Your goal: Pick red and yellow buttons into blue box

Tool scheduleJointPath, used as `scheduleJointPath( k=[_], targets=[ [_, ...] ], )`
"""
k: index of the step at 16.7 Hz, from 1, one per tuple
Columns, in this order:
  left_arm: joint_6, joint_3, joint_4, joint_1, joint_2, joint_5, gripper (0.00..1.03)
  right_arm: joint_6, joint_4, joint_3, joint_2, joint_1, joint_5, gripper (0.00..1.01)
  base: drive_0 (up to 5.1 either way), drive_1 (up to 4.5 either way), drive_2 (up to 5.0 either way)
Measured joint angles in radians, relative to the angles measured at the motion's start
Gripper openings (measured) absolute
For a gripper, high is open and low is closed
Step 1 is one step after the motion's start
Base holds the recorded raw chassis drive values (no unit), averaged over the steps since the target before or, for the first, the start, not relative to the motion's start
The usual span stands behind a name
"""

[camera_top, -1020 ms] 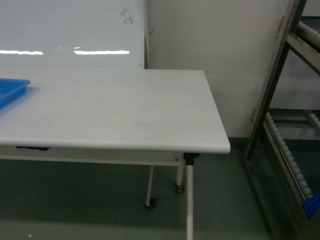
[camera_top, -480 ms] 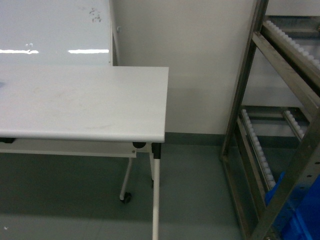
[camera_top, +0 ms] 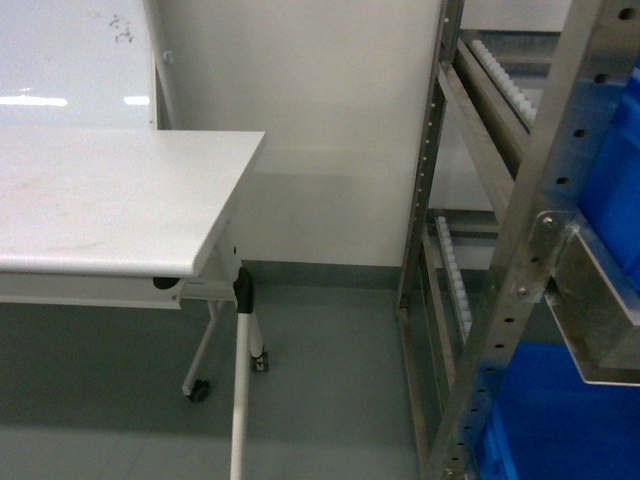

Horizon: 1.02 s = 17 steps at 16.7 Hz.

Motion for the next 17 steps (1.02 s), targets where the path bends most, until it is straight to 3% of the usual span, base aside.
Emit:
scheduleJointPath(
  k=[17],
  targets=[
    [0.000, 0.000, 0.000, 0.000, 0.001, 0.000, 0.34, 0.000, -0.001, 0.000, 0.000, 0.000, 0.000, 0.35, 5.0, -2.10, -2.6]
  ],
)
